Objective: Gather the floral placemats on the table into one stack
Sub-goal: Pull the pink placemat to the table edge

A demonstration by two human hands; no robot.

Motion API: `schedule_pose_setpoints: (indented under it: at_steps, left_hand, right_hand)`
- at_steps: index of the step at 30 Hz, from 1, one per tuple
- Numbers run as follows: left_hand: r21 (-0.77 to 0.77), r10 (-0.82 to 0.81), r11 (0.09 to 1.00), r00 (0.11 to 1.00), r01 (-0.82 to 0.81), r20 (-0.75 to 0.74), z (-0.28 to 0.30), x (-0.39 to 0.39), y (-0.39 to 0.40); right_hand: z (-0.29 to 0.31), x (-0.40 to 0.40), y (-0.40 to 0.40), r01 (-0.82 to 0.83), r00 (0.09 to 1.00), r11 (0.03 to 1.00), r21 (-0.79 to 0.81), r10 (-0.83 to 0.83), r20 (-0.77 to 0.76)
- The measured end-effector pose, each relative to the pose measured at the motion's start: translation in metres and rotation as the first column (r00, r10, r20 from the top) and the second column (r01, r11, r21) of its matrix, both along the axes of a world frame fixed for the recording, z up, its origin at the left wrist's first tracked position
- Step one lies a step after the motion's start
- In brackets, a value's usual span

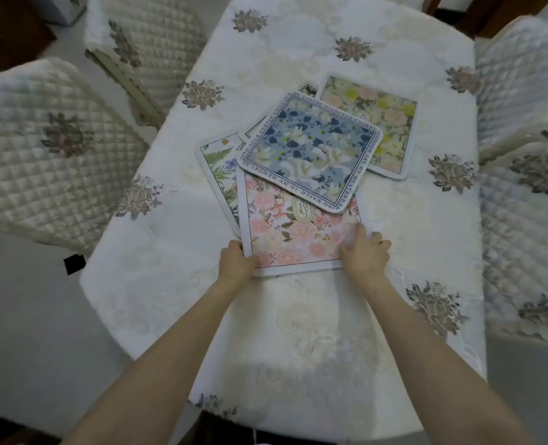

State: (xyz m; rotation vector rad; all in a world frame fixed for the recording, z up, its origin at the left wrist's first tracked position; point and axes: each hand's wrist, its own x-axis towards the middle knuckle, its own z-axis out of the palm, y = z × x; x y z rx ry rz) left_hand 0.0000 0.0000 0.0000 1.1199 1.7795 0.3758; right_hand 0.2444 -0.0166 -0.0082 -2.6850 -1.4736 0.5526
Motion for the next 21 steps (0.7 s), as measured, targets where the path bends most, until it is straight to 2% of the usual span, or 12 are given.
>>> schedule_pose_setpoints:
  at_steps: [2, 4, 6, 9, 14, 21]
  left_hand:
    - [-0.029, 0.04, 0.999, 0.996, -0.038, 0.074, 0.003, 0.002, 0.002]
    - [-0.055, 0.112, 0.993, 0.98, -0.105, 0.163, 0.005, 0.004, 0.003]
    - [-0.05, 0.139, 0.99, 0.969, -0.131, 0.202, 0.008, 0.005, 0.003]
    - [-0.01, 0.163, 0.986, 0.957, -0.166, 0.238, 0.016, 0.005, 0.003]
    - [0.024, 0.169, 0.983, 0.95, -0.182, 0.261, 0.023, -0.008, -0.009]
    - [0.004, 0.08, 0.997, 0.974, -0.083, 0.211, 0.015, -0.039, -0.05]
  right_hand:
    - [0.006, 0.007, 0.002, 0.073, 0.996, 0.996, 0.059, -0.07, -0.053]
    - [0.009, 0.017, 0.005, 0.149, 0.976, 0.983, 0.104, -0.129, -0.175]
    - [0.014, 0.024, 0.007, 0.2, 0.945, 0.973, 0.117, -0.16, -0.286]
    - [0.024, 0.026, 0.007, 0.236, 0.919, 0.956, 0.172, -0.162, -0.36]
    - [0.034, 0.016, -0.012, 0.235, 0.904, 0.95, 0.204, -0.137, -0.404]
    - [0.029, -0.018, -0.08, 0.287, 0.885, 0.943, 0.171, -0.192, -0.425]
